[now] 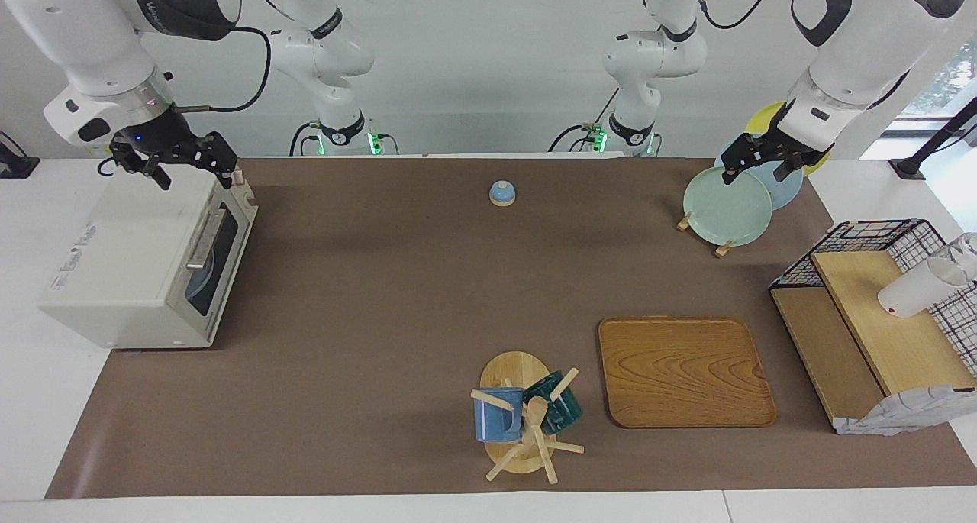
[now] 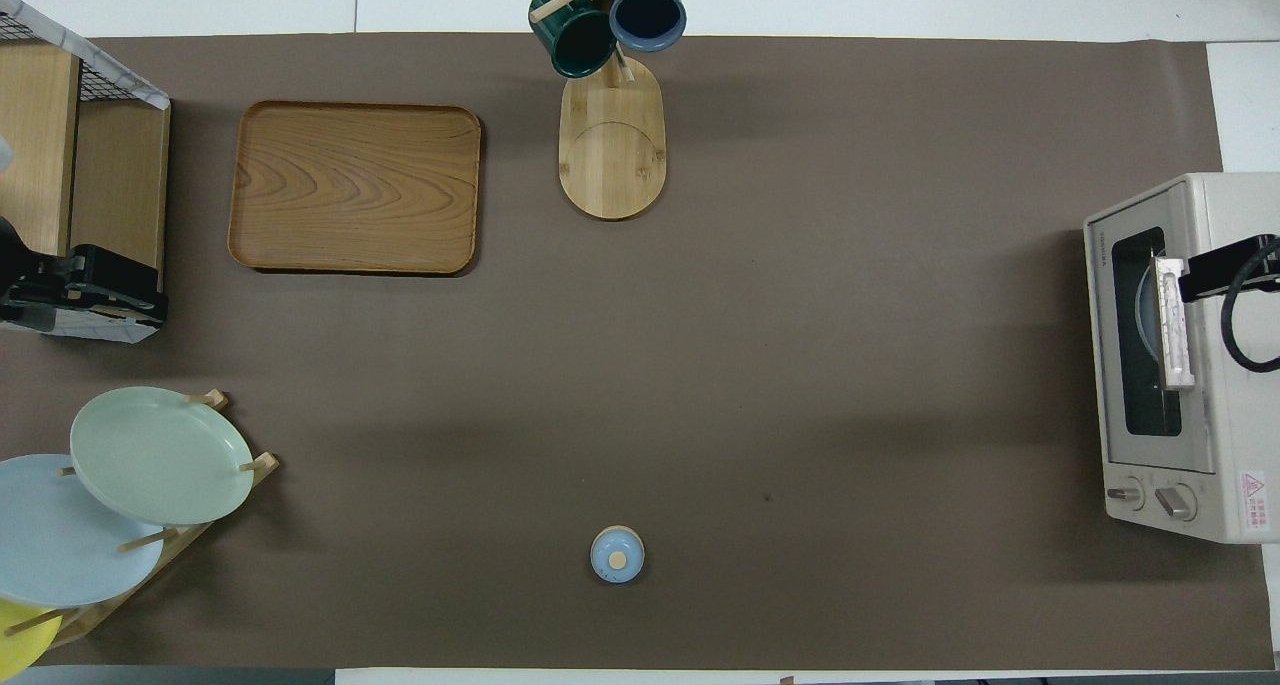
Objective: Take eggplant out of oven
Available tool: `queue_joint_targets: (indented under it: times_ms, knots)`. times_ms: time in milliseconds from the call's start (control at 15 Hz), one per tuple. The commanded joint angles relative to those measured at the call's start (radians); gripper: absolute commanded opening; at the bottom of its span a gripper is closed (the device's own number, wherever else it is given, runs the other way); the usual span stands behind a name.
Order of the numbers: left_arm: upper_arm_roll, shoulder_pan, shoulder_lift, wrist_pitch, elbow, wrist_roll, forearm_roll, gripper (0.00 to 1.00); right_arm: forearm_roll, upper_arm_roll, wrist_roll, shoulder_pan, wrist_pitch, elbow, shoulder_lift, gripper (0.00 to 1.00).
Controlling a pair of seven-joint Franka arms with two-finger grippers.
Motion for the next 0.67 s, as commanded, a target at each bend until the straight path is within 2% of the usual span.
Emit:
queue_joint_targets:
  times_ms: [0, 133, 267, 600]
  knots:
    - [-0.006, 0.011, -0.006, 0.009, -0.001, 0.011, -0.003, 1.00, 0.016, 0.000, -0.003, -0.001, 0.026, -0.027, -0.018, 0.01]
    - [-0.006, 0.011, -0.006, 0.007, -0.001, 0.011, -0.003, 1.00, 0.014, 0.000, -0.030, -0.006, 0.049, -0.063, -0.033, 0.00]
    - [-0.006, 0.011, -0.006, 0.009, -0.001, 0.009, -0.003, 1.00, 0.013, -0.002, -0.038, -0.009, 0.130, -0.123, -0.048, 0.00]
    - [-0.006, 0.011, -0.006, 0.007, -0.001, 0.011, -0.003, 1.00, -0.051, -0.004, 0.060, -0.030, 0.248, -0.226, -0.031, 0.00]
